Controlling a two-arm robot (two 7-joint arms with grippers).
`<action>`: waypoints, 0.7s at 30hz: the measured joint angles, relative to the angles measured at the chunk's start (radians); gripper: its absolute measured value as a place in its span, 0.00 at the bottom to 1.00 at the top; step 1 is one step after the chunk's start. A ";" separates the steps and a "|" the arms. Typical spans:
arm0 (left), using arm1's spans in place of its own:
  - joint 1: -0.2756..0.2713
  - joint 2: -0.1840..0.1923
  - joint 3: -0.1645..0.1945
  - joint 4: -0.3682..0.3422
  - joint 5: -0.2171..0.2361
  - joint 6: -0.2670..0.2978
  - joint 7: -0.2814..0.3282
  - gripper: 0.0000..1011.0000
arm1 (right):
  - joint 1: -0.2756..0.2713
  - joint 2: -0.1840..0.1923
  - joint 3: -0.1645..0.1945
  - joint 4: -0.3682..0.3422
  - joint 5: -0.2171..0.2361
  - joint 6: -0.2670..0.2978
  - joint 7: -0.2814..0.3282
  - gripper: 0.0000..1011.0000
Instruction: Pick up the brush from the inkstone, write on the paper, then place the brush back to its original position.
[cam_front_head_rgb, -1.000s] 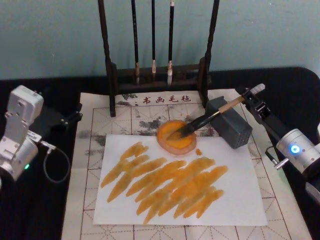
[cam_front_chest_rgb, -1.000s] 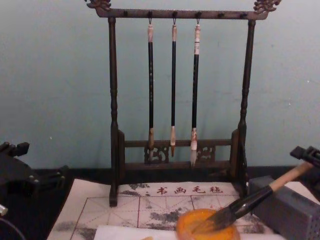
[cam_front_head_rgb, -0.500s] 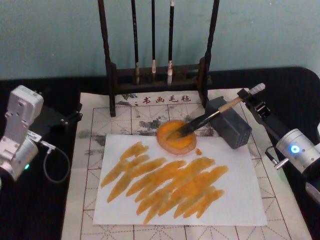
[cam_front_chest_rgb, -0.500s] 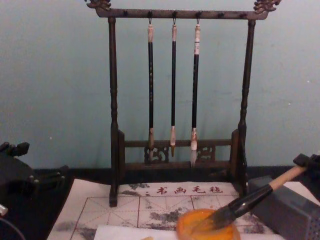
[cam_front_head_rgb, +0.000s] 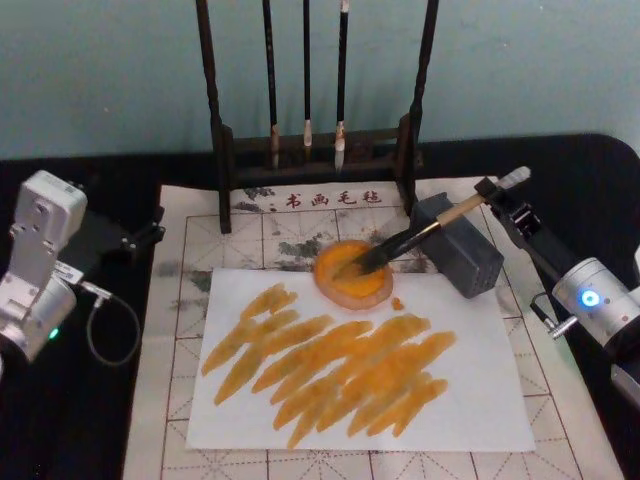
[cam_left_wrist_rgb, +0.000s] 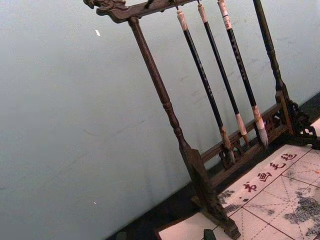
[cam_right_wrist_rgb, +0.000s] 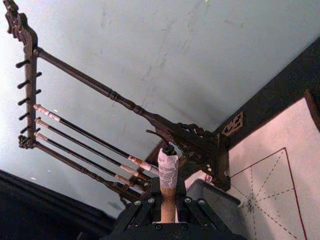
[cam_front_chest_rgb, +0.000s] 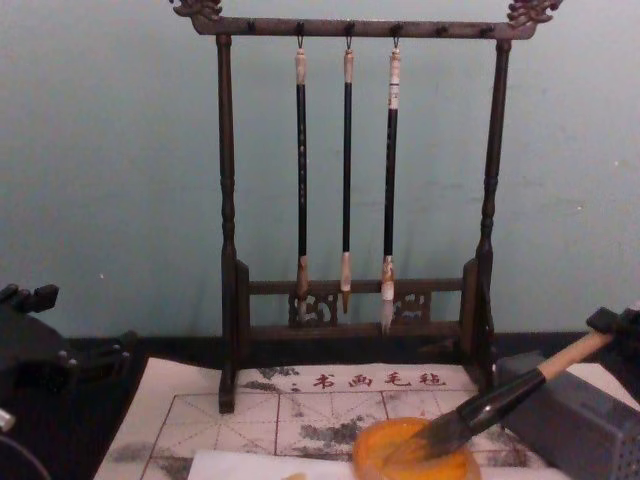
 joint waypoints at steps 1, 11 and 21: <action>0.000 0.000 0.000 0.000 0.000 0.000 0.000 0.99 | 0.000 0.000 0.000 0.000 0.000 0.000 0.000 0.18; 0.000 0.000 0.000 0.000 0.000 0.000 0.000 0.99 | 0.000 0.000 0.000 0.000 0.000 0.000 0.000 0.18; 0.000 0.000 0.000 0.000 0.000 0.000 0.000 0.99 | 0.000 0.000 0.000 0.000 0.000 0.000 0.000 0.18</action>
